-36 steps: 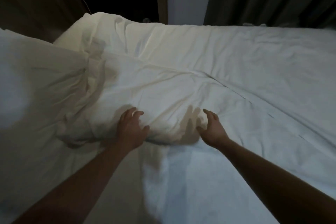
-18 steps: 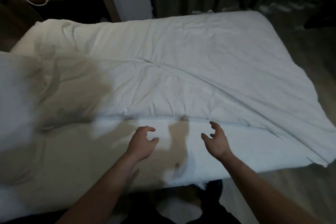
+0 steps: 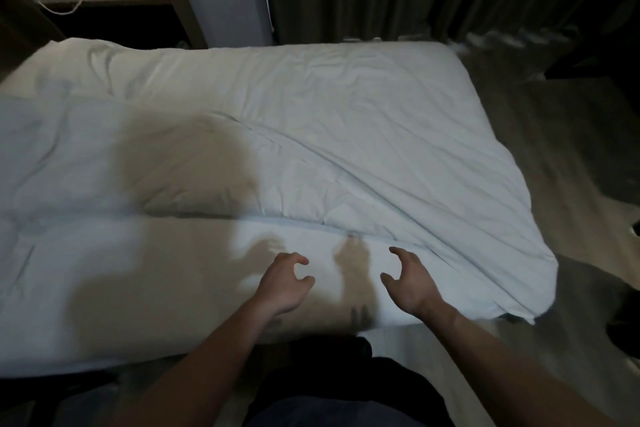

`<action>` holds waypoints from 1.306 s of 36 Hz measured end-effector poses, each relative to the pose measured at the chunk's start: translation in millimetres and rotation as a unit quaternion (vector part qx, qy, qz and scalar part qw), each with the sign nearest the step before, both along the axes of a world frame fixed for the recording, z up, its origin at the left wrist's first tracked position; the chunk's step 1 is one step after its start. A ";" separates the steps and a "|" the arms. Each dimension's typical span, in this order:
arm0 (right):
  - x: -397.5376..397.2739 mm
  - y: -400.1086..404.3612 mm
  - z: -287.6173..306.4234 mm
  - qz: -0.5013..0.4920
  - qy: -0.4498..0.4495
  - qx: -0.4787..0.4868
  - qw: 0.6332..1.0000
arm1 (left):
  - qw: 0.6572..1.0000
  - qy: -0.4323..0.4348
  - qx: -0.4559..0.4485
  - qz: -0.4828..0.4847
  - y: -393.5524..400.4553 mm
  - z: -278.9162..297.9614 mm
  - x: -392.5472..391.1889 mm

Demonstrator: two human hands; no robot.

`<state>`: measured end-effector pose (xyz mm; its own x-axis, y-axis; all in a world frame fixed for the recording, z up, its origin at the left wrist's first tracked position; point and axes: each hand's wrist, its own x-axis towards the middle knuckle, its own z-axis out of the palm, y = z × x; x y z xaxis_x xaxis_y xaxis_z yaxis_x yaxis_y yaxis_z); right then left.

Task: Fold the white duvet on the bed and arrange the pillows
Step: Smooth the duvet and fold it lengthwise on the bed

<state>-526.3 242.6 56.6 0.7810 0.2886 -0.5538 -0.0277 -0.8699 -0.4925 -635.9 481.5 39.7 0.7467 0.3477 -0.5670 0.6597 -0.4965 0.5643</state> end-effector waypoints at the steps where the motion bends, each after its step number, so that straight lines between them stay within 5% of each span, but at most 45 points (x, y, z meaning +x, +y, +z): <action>1: 1.1 -8.6 -1.1 0.008 -0.003 -0.001 1.000 | 1.000 0.012 0.007 -0.012 -6.4 -3.4 3.1; 16: 90.0 -209.9 -29.5 0.110 0.034 -0.057 0.992 | 0.997 0.053 -0.011 0.059 -201.0 -38.2 95.5; 23: 143.7 -305.5 -23.1 0.190 0.042 -0.113 0.974 | 0.981 0.135 -0.074 0.118 -321.7 -65.0 121.0; 40: 235.8 -379.9 -61.0 0.261 0.050 -0.193 0.944 | 0.957 0.190 -0.143 0.166 -416.2 -127.5 201.9; 47: 297.4 -402.7 -88.2 0.313 0.071 -0.202 0.925 | 0.916 0.200 -0.203 0.281 -453.8 -169.1 248.3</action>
<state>-228.8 -160.1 -31.6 0.4421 0.4071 -0.7993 0.5051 -0.8494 -0.1533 -387.6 27.7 -129.4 0.2176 0.3137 -0.9243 0.9415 0.1824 0.2835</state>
